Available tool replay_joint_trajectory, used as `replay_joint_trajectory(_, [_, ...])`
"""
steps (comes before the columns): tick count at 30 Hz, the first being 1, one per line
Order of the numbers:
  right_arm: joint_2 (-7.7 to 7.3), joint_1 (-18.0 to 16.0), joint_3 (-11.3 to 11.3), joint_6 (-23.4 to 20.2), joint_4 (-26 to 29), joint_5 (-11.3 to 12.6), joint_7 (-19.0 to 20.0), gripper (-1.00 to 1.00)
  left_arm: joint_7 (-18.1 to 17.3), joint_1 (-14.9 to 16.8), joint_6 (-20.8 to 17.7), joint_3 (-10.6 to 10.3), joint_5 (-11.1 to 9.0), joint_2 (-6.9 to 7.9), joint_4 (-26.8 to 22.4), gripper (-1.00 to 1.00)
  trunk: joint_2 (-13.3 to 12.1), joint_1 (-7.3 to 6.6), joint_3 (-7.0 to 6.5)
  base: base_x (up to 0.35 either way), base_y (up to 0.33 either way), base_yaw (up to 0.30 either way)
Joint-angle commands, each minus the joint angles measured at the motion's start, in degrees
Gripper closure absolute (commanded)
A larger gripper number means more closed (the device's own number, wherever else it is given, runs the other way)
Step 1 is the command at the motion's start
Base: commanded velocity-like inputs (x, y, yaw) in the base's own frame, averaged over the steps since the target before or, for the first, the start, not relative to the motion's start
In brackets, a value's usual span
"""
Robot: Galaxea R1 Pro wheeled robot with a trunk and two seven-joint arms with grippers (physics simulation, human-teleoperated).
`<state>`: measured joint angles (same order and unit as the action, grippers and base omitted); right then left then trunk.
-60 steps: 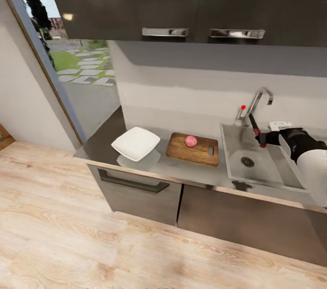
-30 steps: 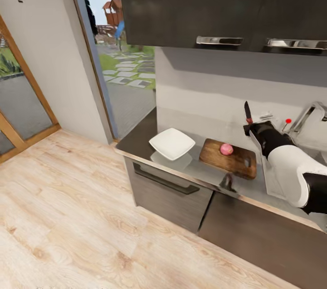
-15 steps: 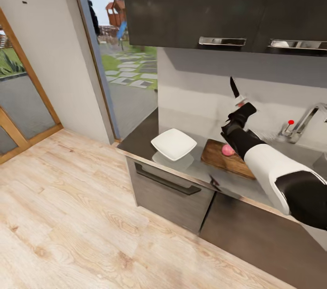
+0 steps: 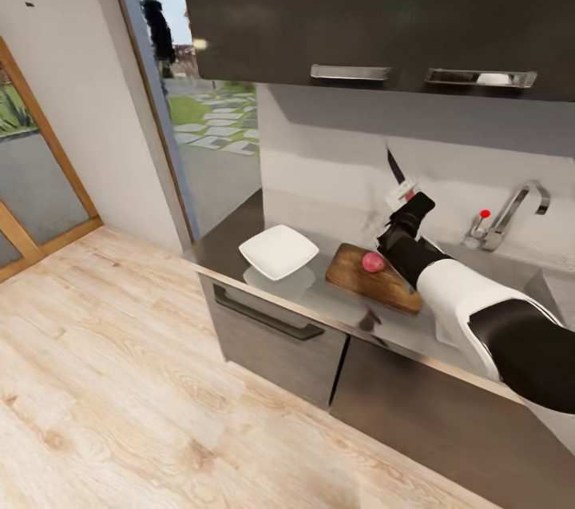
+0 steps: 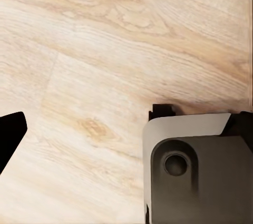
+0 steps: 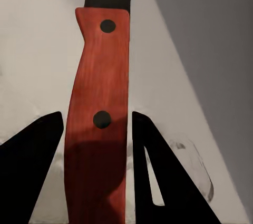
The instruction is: In the kitchen, take the Vidalia onion out of the sink, dice it on the chopping board with the paring knife, put the diced onion into the bowl on the countertop, then place both the paring knife and the chopping board into the sink.
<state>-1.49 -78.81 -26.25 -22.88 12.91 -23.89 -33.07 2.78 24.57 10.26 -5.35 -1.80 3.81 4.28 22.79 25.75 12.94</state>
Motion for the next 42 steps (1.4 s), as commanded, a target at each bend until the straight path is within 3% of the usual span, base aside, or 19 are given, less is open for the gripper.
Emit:
replay_joint_trajectory(1, [0.11,-0.03,-0.57,-0.45,-0.71,-0.38,0.01,1.0,0.17,0.13,0.46,-0.47,-0.16,-0.02,0.29,-1.0,0.13,0.03,0.11,-0.037,-0.312,0.0])
replay_joint_trajectory(7, [0.47,0.34,-2.1,-0.18,-2.71,-0.64,0.08,1.0,0.14,0.13,0.46,-0.53,-0.16,-0.19,0.32,-1.0,0.13,0.03,0.11,-0.024,-0.313,0.0])
replay_joint_trajectory(10, [0.59,2.63,-3.22,1.22,-3.08,-4.19,0.24,1.0,0.13,0.13,0.46,-0.48,-0.15,-0.35,0.37,-1.0,0.13,0.03,0.11,-0.054,-0.247,0.0])
replay_joint_trajectory(14, [0.61,4.33,-3.49,7.85,-3.63,-7.03,0.3,1.0,0.13,0.13,0.46,-0.46,-0.16,-0.35,0.36,-1.0,0.13,0.03,0.11,-0.011,-0.107,0.0])
replay_joint_trajectory(22, [0.78,5.38,-3.49,10.17,-3.66,-7.8,-0.74,1.0,0.13,0.13,0.46,-0.45,-0.14,-0.32,0.29,-1.0,0.13,0.03,0.11,-0.001,-0.014,0.0])
replay_joint_trajectory(28, [1.43,5.42,-3.46,9.11,-3.41,-7.84,-6.77,1.0,0.13,0.13,0.47,-0.45,-0.14,-0.37,0.29,-1.0,0.13,0.03,0.06,0.0,0.0,-0.018])
replay_joint_trajectory(42, [1.49,5.42,-3.46,8.87,-3.58,-7.84,-7.89,1.0,0.13,0.13,0.46,-0.46,-0.14,-0.37,0.34,-1.0,0.13,0.03,-0.91,0.0,0.0,-0.15])
